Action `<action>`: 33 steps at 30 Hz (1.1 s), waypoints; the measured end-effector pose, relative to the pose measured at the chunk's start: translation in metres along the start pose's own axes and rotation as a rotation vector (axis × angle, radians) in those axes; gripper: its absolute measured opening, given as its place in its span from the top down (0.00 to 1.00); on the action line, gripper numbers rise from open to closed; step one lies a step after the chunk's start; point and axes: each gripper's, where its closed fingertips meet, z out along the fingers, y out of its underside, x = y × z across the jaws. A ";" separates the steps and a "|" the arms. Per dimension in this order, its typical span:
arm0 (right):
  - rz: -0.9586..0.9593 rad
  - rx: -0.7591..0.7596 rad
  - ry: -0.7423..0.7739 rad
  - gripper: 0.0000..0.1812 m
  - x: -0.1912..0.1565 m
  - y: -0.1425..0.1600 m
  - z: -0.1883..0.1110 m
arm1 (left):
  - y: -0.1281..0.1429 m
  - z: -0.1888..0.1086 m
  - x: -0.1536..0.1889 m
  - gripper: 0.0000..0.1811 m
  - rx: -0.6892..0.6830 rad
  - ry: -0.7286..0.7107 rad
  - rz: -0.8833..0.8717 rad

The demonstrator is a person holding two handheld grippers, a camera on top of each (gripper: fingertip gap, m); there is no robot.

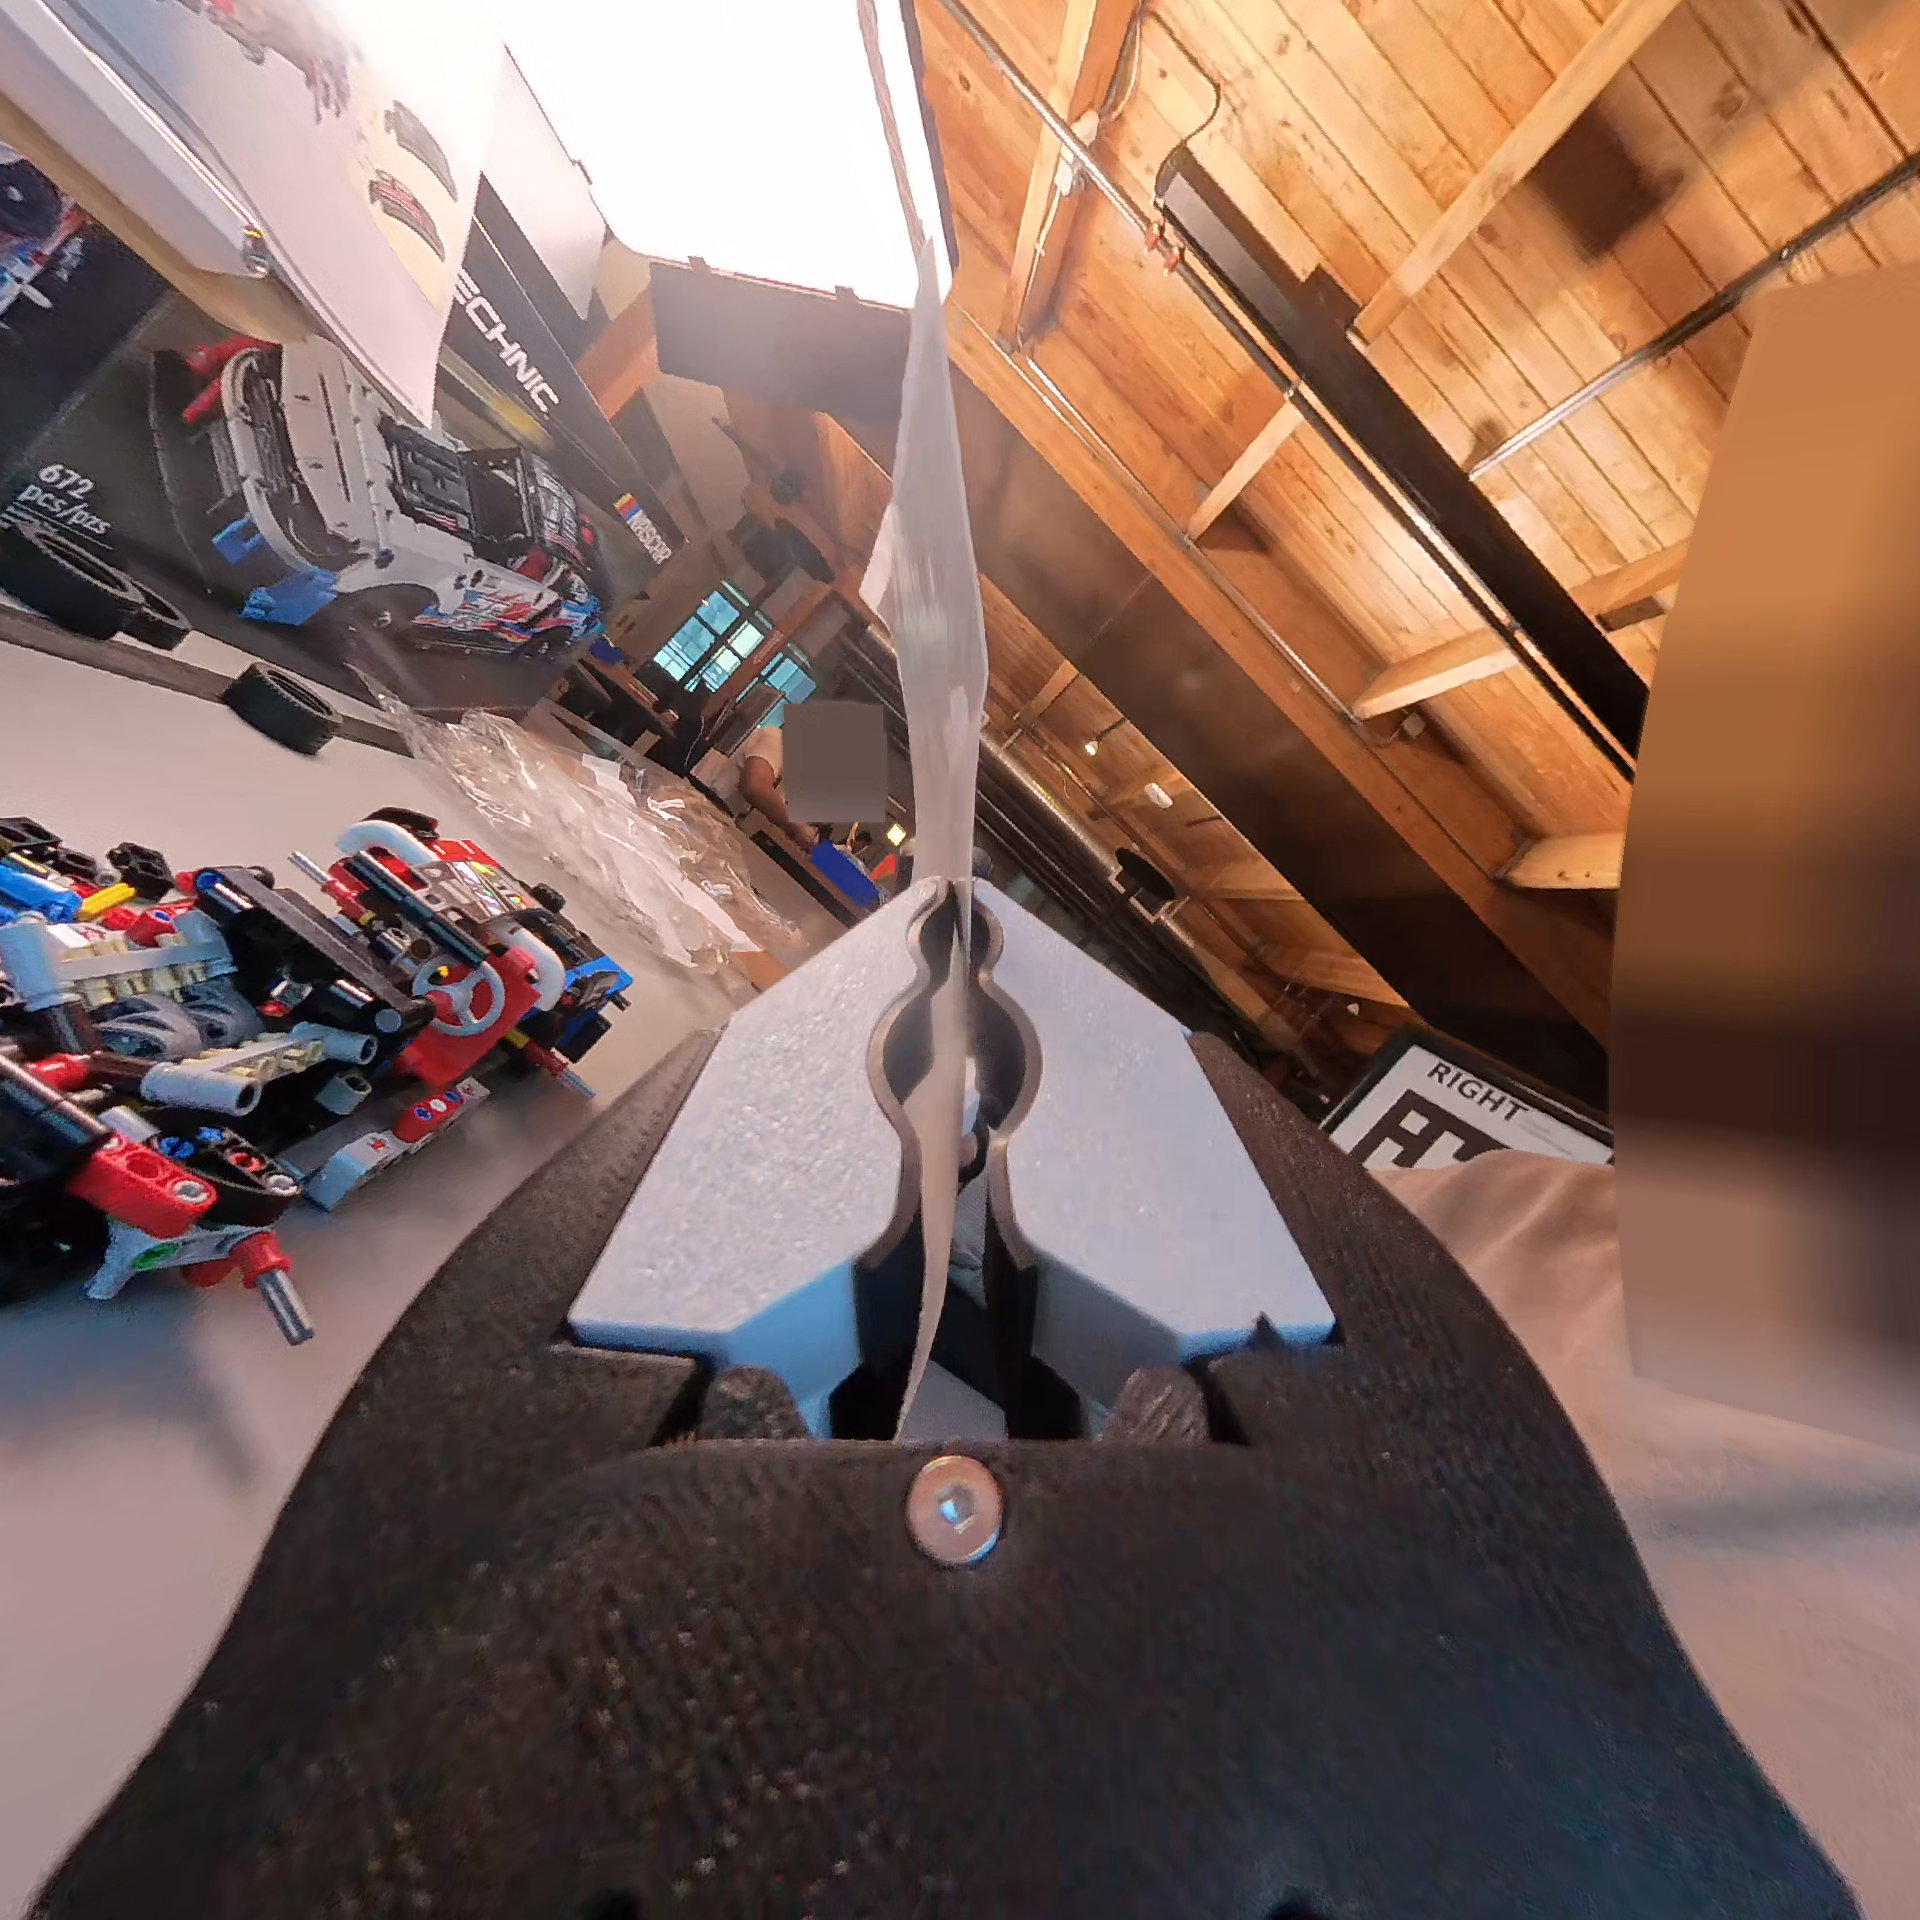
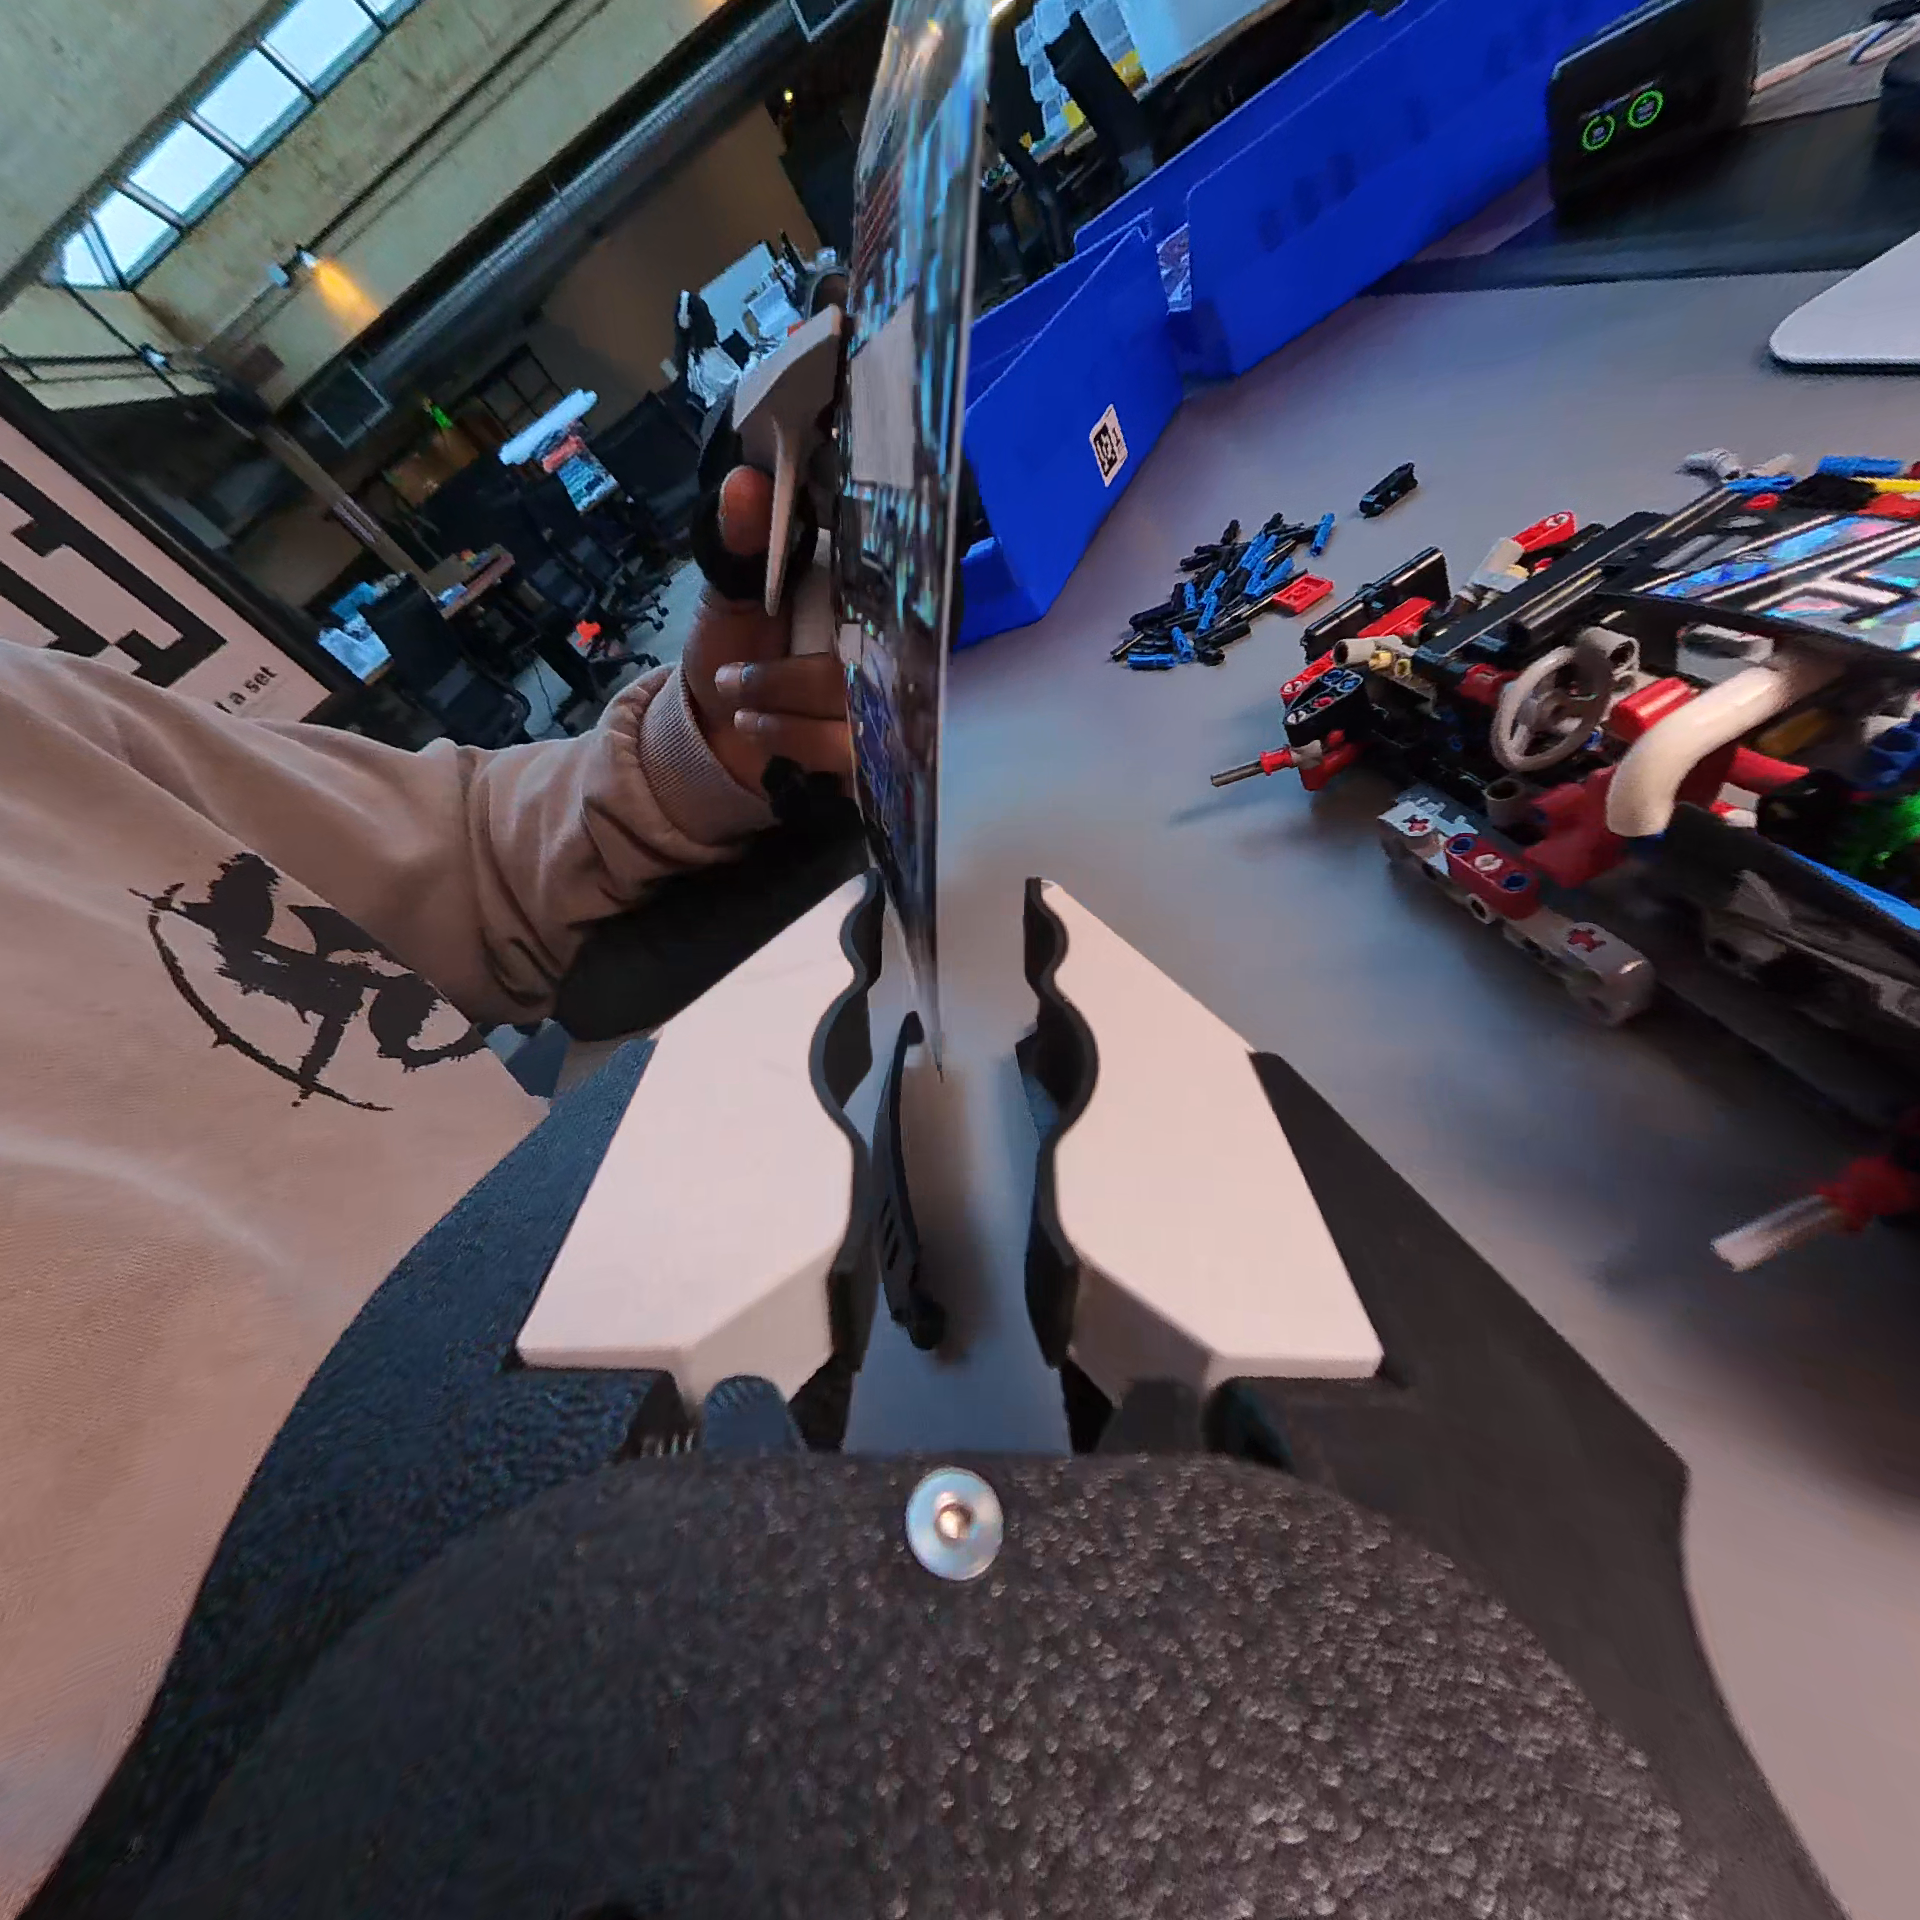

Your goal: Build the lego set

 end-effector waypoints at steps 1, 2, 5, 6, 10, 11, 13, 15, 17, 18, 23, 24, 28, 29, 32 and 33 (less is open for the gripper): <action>-0.001 0.004 0.000 0.90 -0.001 0.000 0.002 | -0.002 -0.001 -0.002 1.00 0.017 -0.012 -0.007; -0.001 0.009 0.001 0.95 -0.001 0.000 0.002 | -0.005 -0.003 -0.005 1.00 0.032 -0.023 -0.011; 0.014 0.055 -0.025 1.00 -0.004 -0.008 -0.001 | -0.011 -0.008 -0.010 1.00 0.060 -0.052 -0.008; 0.034 0.079 -0.045 1.00 -0.006 -0.013 -0.004 | -0.011 -0.009 -0.012 1.00 0.061 -0.065 -0.004; 0.098 0.148 -0.130 1.00 -0.014 -0.031 -0.022 | -0.006 -0.009 -0.015 1.00 0.019 -0.098 0.037; 0.092 0.147 -0.142 1.00 -0.016 -0.034 -0.027 | -0.005 -0.008 -0.014 1.00 0.004 -0.102 0.061; 0.058 0.134 -0.153 1.00 -0.019 -0.038 -0.037 | -0.004 -0.007 -0.011 1.00 -0.014 -0.098 0.108; 0.034 0.109 -0.178 1.00 -0.024 -0.044 -0.048 | -0.008 -0.009 -0.010 0.97 -0.028 -0.104 0.161; 0.008 0.045 -0.180 1.00 -0.028 -0.049 -0.057 | -0.018 -0.015 -0.013 0.92 -0.033 -0.139 0.220; -0.028 0.005 -0.184 1.00 -0.032 -0.051 -0.061 | -0.025 -0.019 -0.015 0.89 -0.034 -0.173 0.262; -0.177 -0.274 -0.207 1.00 -0.054 -0.053 -0.073 | -0.057 -0.022 -0.001 0.84 -0.134 -0.387 0.736; -0.208 -0.341 -0.209 1.00 -0.057 -0.051 -0.073 | -0.053 -0.014 0.009 0.84 -0.183 -0.365 0.795; -0.267 -0.582 -0.286 1.00 -0.075 -0.047 -0.070 | -0.015 0.024 0.038 0.77 -0.512 -0.225 0.931; -0.277 -0.636 -0.317 1.00 -0.081 -0.046 -0.068 | -0.004 0.032 0.042 0.75 -0.602 -0.188 0.969; -0.282 -0.794 -0.444 1.00 -0.100 -0.045 -0.067 | 0.030 0.053 0.056 0.70 -0.875 -0.028 1.031; -0.283 -0.839 -0.487 1.00 -0.106 -0.045 -0.067 | 0.041 0.057 0.059 0.71 -0.954 0.033 1.035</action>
